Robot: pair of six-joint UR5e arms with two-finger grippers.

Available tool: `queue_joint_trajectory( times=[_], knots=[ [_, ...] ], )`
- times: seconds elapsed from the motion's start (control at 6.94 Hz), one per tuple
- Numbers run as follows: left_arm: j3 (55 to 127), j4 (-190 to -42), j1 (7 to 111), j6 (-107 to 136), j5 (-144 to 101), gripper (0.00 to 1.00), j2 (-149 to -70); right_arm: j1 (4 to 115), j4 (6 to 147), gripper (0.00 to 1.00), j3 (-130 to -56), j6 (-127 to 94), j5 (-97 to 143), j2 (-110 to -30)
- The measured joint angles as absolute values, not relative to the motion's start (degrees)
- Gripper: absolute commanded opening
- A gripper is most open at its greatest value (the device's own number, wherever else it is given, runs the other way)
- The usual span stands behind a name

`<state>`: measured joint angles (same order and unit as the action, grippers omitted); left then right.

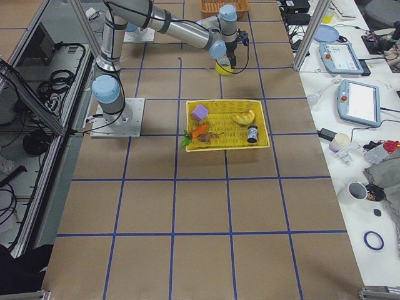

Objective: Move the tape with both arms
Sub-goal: 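Open and raise the right gripper while the left gripper moves toward the tape, then lower the left gripper onto the tape roll rim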

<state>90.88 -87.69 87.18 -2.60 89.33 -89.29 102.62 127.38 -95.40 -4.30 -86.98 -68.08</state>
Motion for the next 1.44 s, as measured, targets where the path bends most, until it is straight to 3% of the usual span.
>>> queue_joint_trajectory(
  times=[0.58, 1.01, 1.44],
  knots=[
    [91.1, -87.5, 88.5, 0.2, 84.3, 1.0, -90.0, 94.5, 103.1, 1.0, -90.0, -4.3, -87.1, -81.9],
    [96.9, -81.6, 94.8, 6.0, 83.8, 1.0, -92.2, 92.8, 96.9, 1.0, -90.0, -4.7, -87.2, -88.0],
    [105.1, -67.8, 98.6, 9.8, 83.6, 1.0, -96.8, 92.7, 96.5, 1.0, -89.7, -4.8, -88.7, -88.7]
  ],
)
